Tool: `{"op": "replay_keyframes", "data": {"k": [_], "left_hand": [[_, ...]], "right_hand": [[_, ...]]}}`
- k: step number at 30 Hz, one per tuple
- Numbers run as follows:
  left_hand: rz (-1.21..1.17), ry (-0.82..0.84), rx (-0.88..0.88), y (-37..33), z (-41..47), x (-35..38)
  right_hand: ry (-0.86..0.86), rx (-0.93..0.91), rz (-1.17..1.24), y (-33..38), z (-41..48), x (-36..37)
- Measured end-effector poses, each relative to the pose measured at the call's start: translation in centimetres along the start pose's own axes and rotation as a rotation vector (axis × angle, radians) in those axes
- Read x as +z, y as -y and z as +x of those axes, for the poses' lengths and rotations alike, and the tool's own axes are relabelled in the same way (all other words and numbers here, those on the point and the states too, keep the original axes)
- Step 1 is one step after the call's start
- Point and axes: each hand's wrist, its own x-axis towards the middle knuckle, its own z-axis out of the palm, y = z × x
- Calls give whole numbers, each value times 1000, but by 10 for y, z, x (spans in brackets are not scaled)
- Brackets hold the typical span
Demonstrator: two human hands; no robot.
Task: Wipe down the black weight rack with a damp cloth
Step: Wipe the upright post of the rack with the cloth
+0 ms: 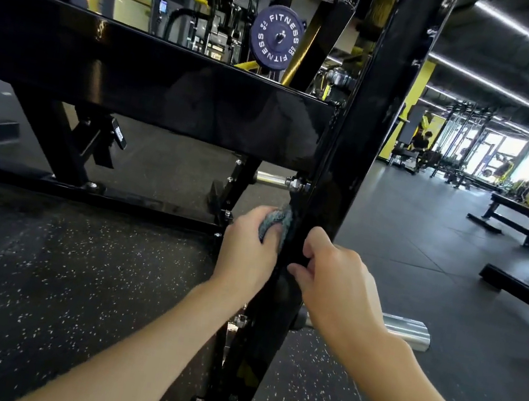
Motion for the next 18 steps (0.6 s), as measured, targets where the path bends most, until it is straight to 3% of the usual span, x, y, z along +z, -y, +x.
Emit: {"op": "replay_keyframes", "data": {"k": [4,10,13,18], "left_hand": [[-26,1,60,-1,-13,-6],[65,101,-67,-20,20,-7],[93,171,46,-26,-4,-30],[-11,54,358,-89,0,-62]], "right_hand": [[6,9,16,2,0,-1],[78,39,-36,10,-3,-11],[110,22,-143,15,0,-26],[-260,-112,-229,19,40,-77]]}}
